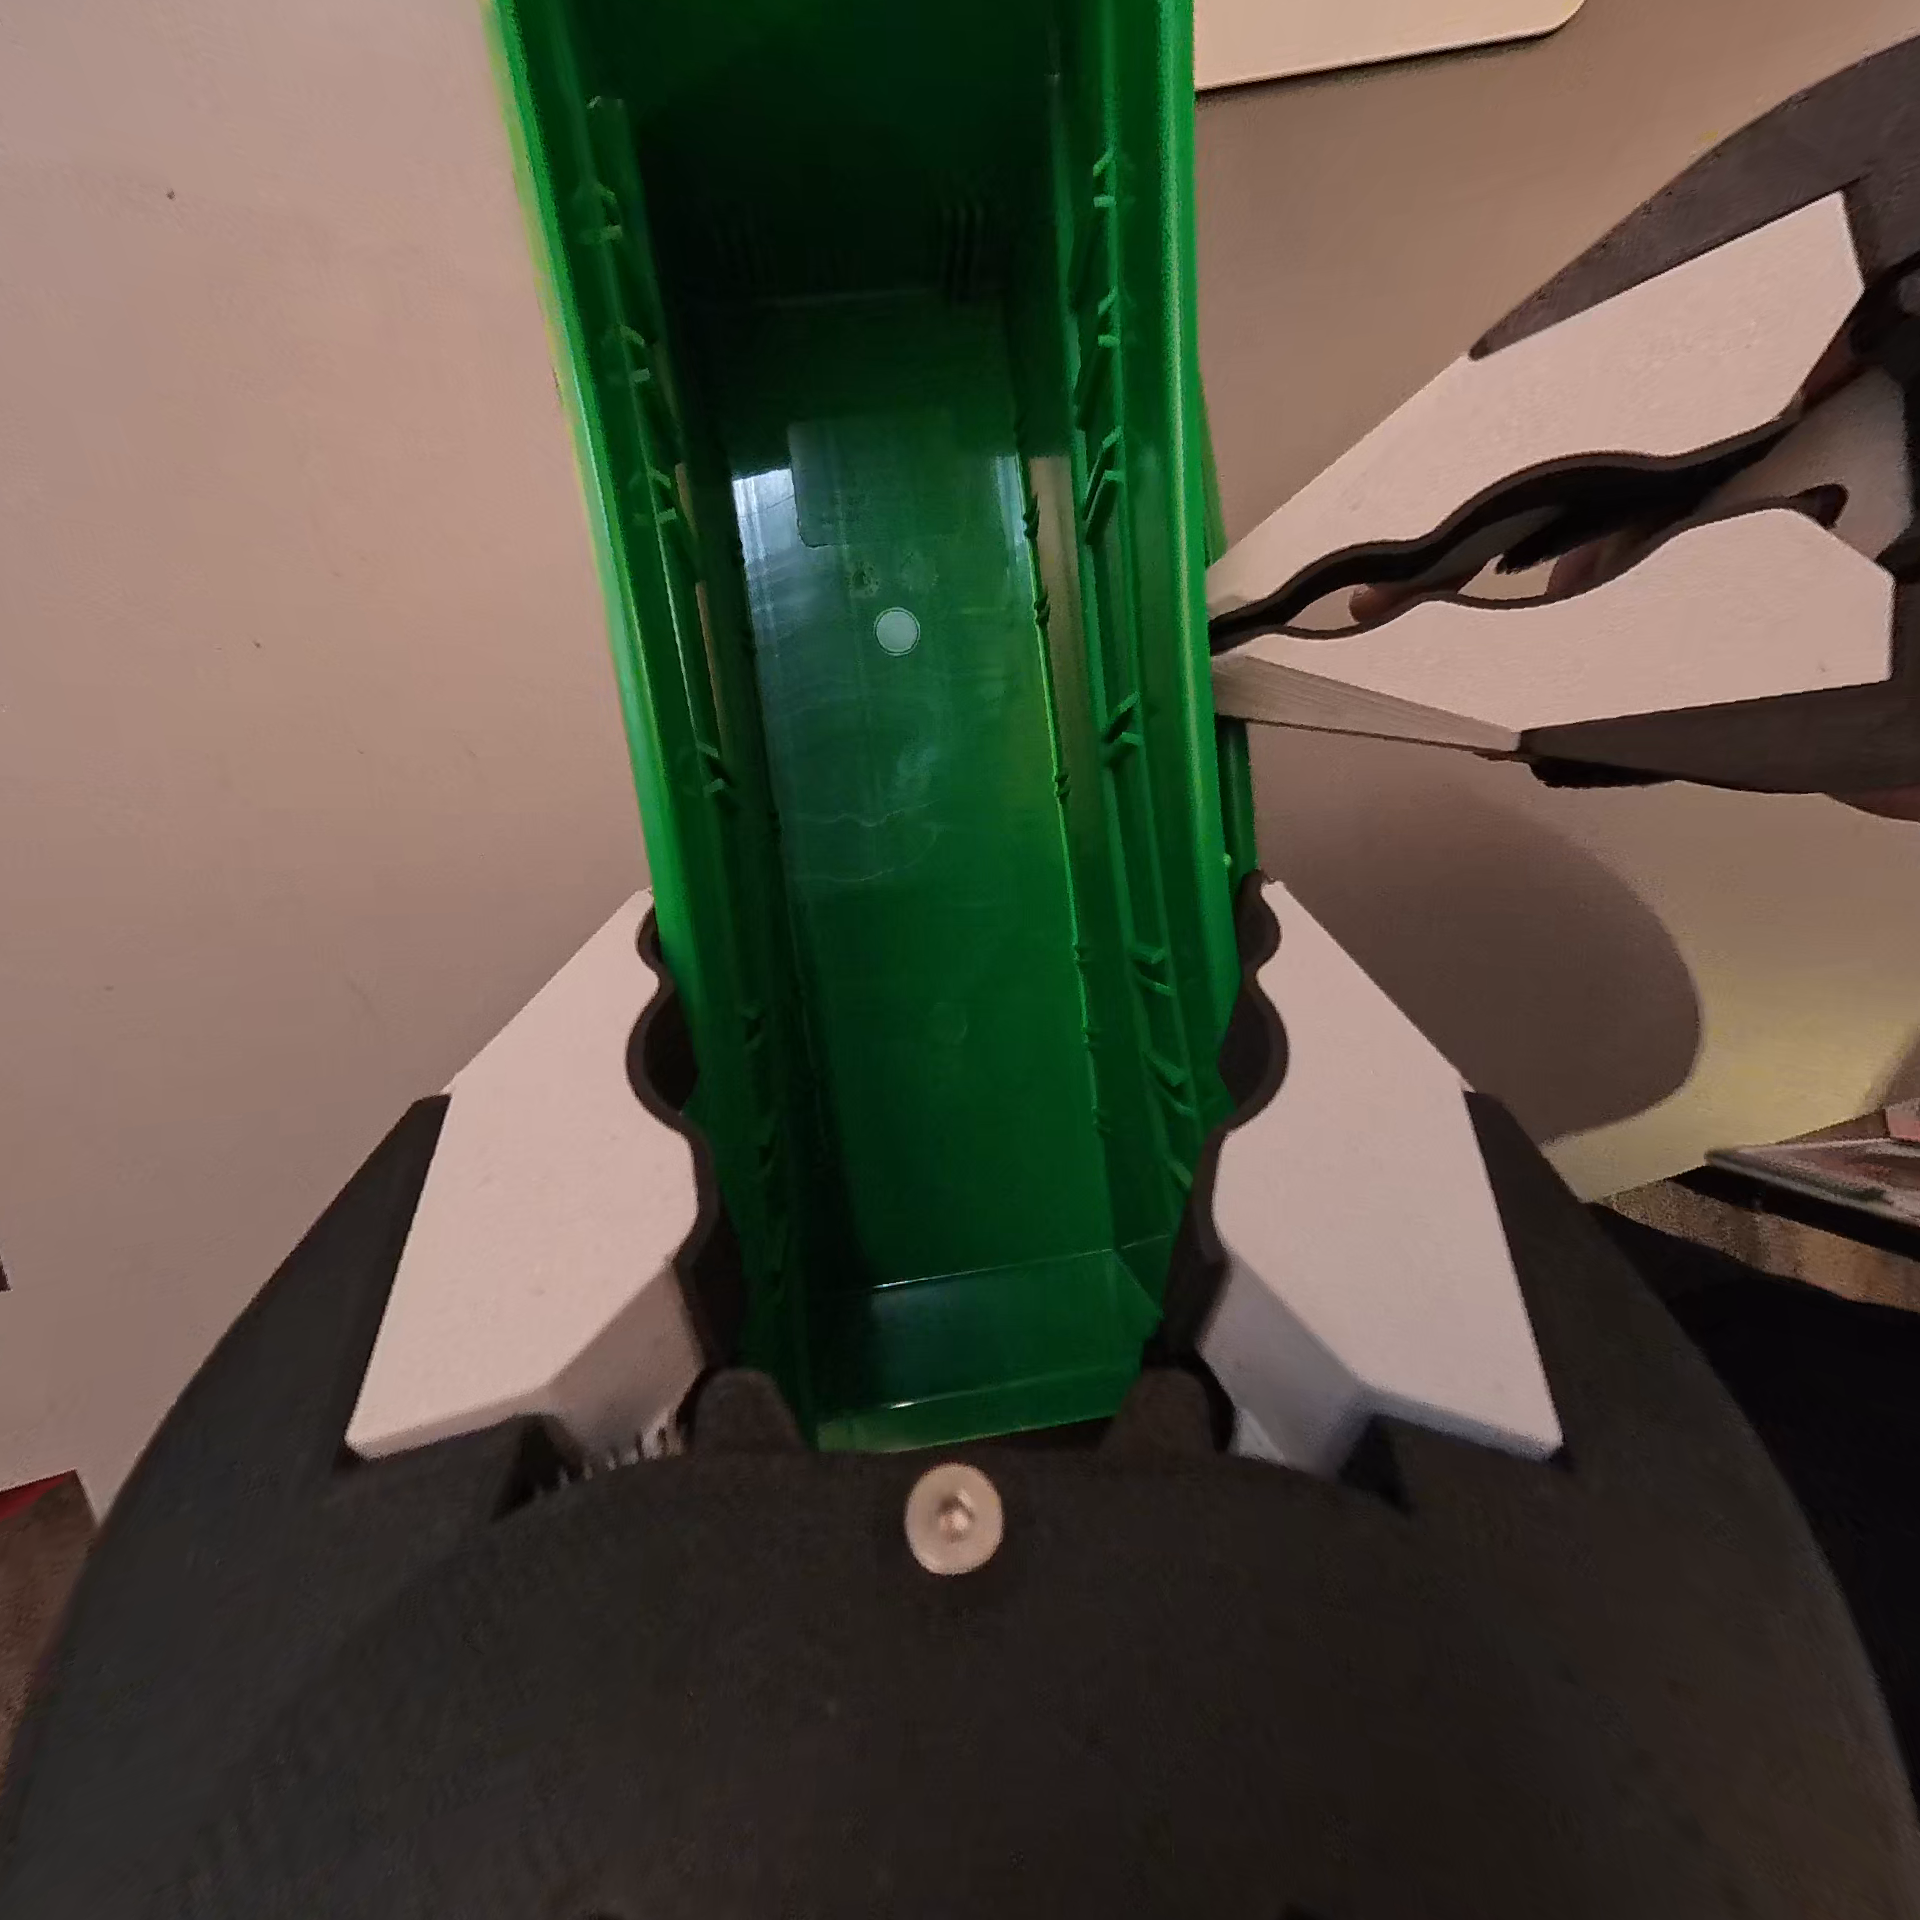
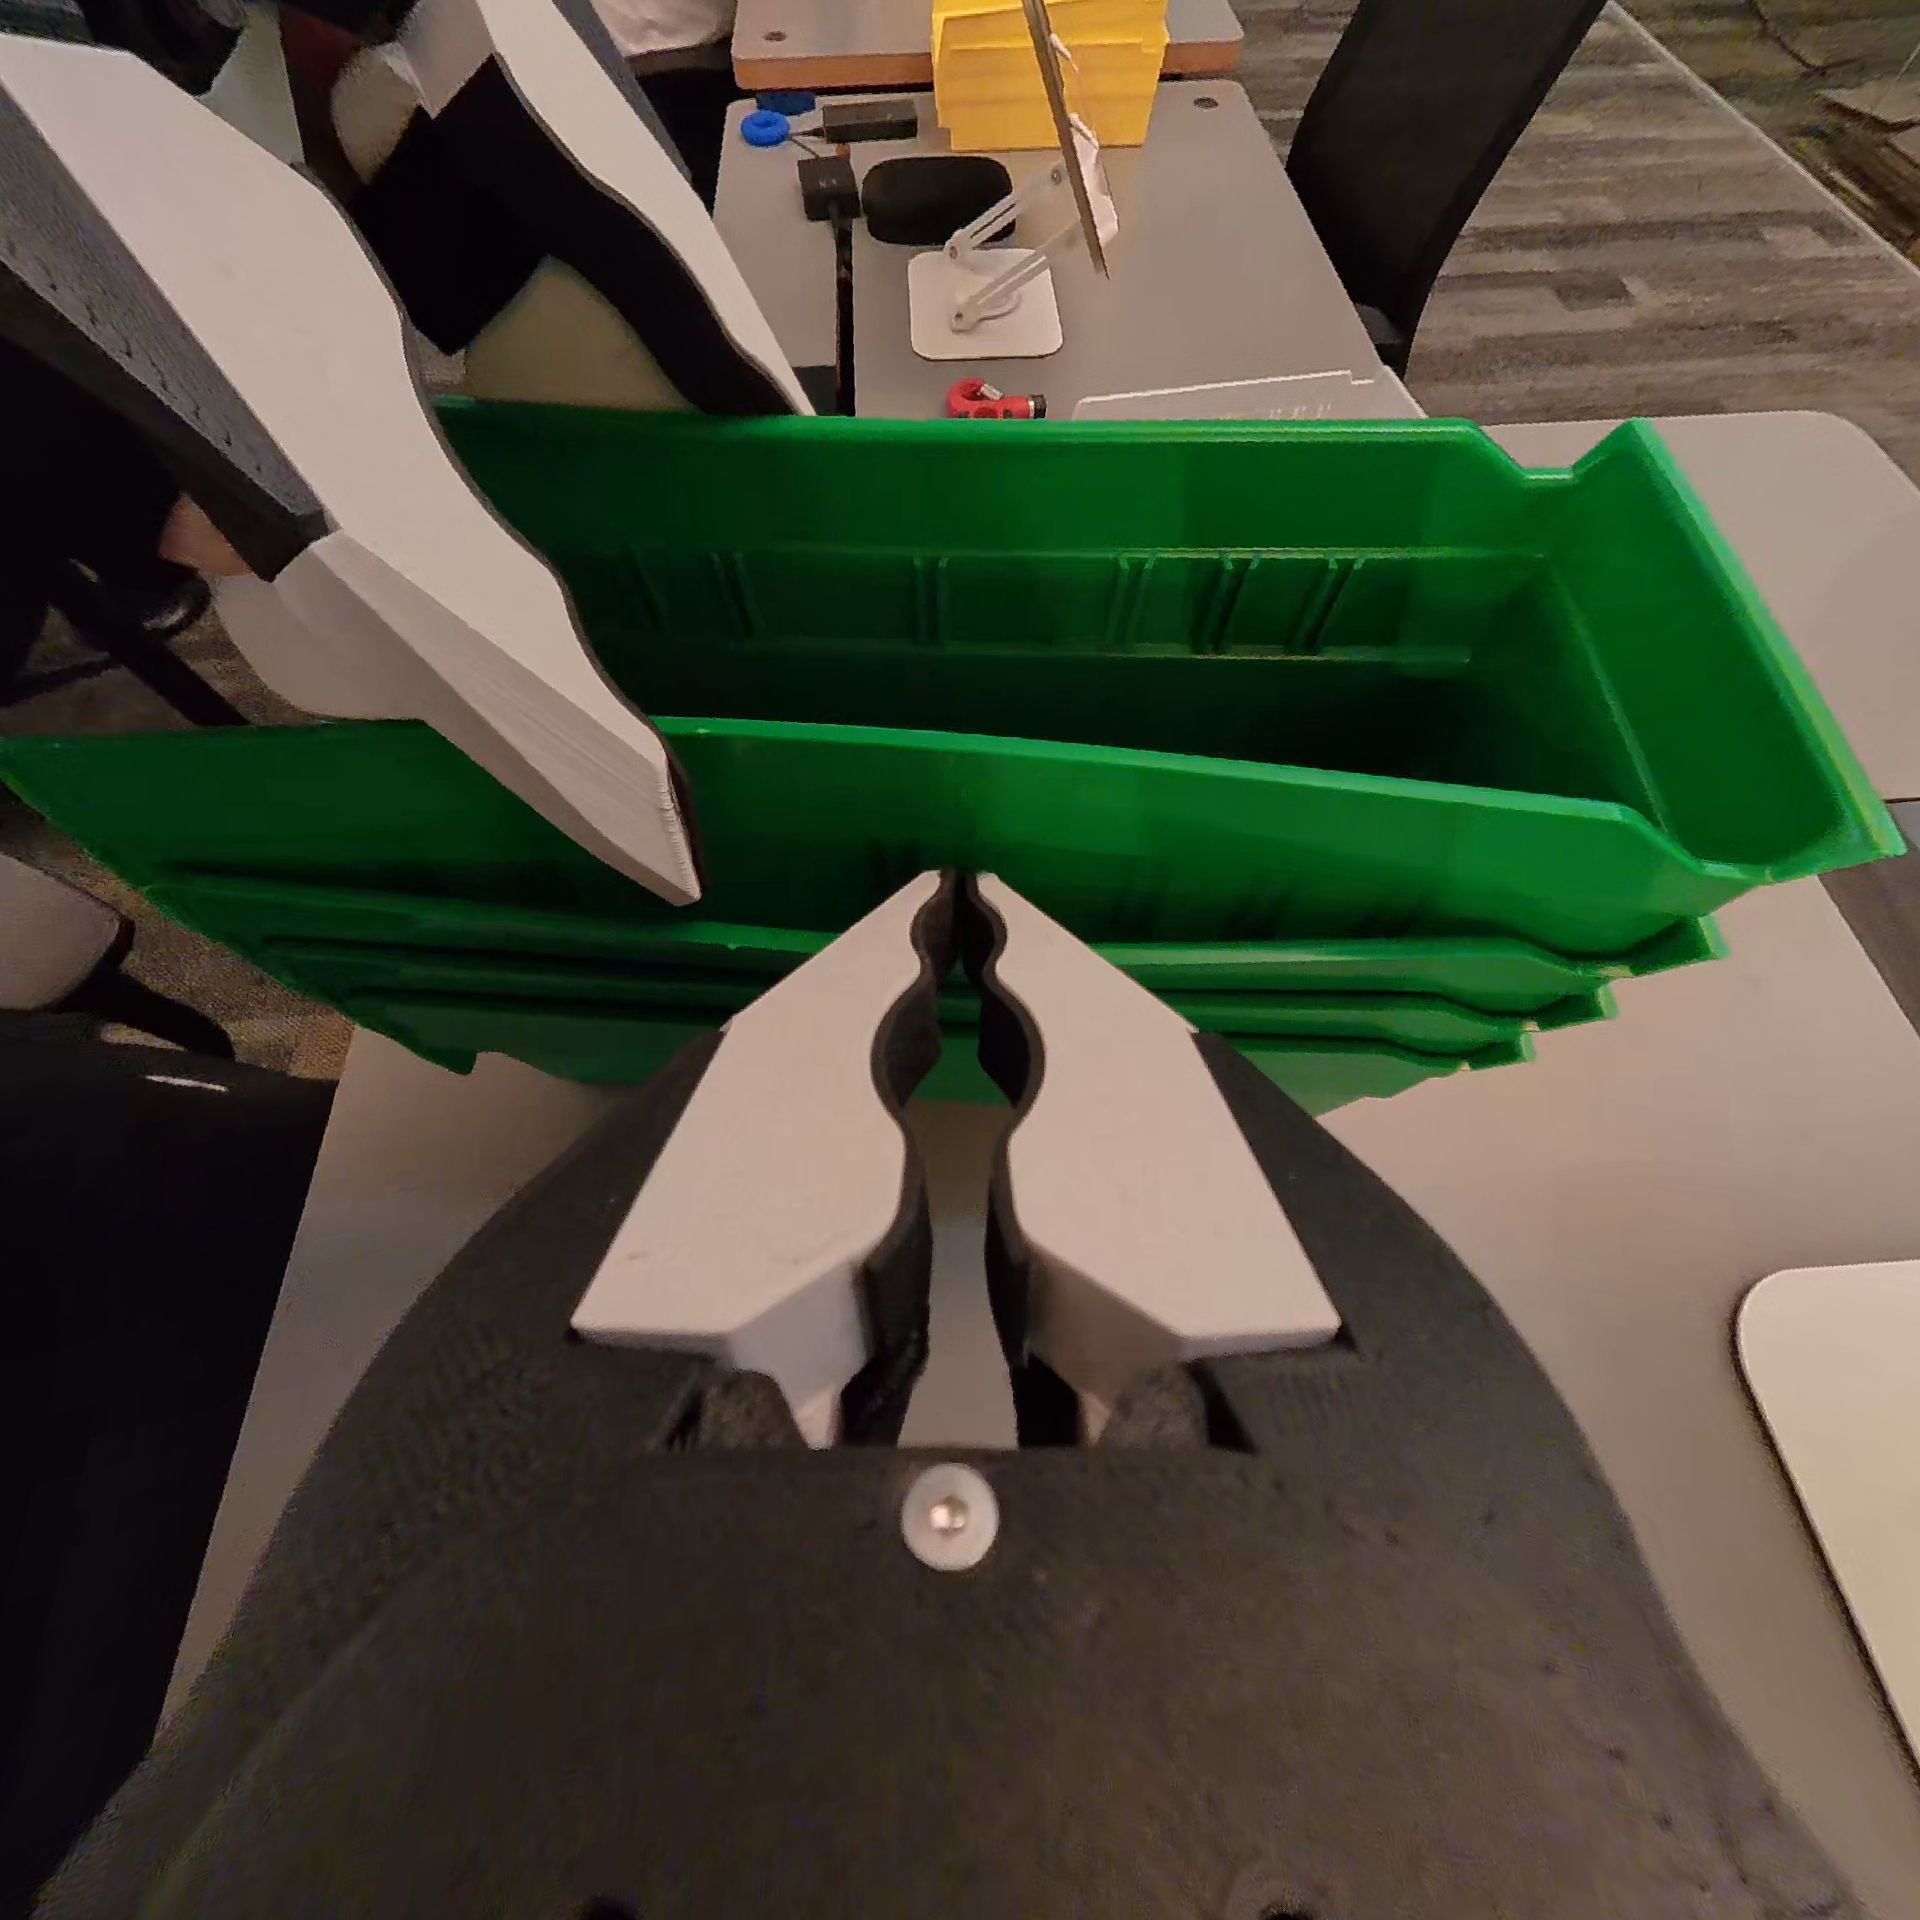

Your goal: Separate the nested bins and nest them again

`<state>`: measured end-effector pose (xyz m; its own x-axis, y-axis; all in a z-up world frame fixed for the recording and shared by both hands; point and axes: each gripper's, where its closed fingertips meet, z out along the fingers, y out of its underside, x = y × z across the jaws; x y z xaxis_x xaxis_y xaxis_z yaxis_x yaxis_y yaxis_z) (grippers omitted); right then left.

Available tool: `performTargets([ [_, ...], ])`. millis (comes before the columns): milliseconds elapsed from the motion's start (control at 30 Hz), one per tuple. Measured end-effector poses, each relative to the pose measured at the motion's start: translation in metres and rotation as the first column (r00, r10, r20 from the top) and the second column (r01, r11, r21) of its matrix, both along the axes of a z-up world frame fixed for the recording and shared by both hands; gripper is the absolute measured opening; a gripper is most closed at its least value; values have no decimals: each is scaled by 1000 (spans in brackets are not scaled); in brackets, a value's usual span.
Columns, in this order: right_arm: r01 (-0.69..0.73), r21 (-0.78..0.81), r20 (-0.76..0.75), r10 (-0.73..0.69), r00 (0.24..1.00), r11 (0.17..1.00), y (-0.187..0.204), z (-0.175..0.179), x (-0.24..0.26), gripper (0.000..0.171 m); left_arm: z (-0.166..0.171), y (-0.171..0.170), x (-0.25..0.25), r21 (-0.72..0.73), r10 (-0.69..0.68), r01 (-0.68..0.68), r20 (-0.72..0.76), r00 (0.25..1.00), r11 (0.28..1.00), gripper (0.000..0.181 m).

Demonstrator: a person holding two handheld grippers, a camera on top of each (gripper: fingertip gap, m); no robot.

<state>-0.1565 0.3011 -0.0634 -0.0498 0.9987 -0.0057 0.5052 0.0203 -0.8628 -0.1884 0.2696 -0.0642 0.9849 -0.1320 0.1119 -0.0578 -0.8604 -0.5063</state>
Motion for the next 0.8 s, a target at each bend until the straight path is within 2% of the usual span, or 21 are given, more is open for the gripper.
performTargets([
  [267,77,-3,8,-77,997,997,0,1,0,0,1,4,-1,44,-24,23,15,1000,999,105],
  [600,75,51,-7,-75,997,996,-3,2,1,0,4,4,2,101,-27,25,18,999,995,99],
  [800,15,76,-24,-13,1000,997,1,5,12,0,5,3,11,116,6,-9,33,999,993,98],
])
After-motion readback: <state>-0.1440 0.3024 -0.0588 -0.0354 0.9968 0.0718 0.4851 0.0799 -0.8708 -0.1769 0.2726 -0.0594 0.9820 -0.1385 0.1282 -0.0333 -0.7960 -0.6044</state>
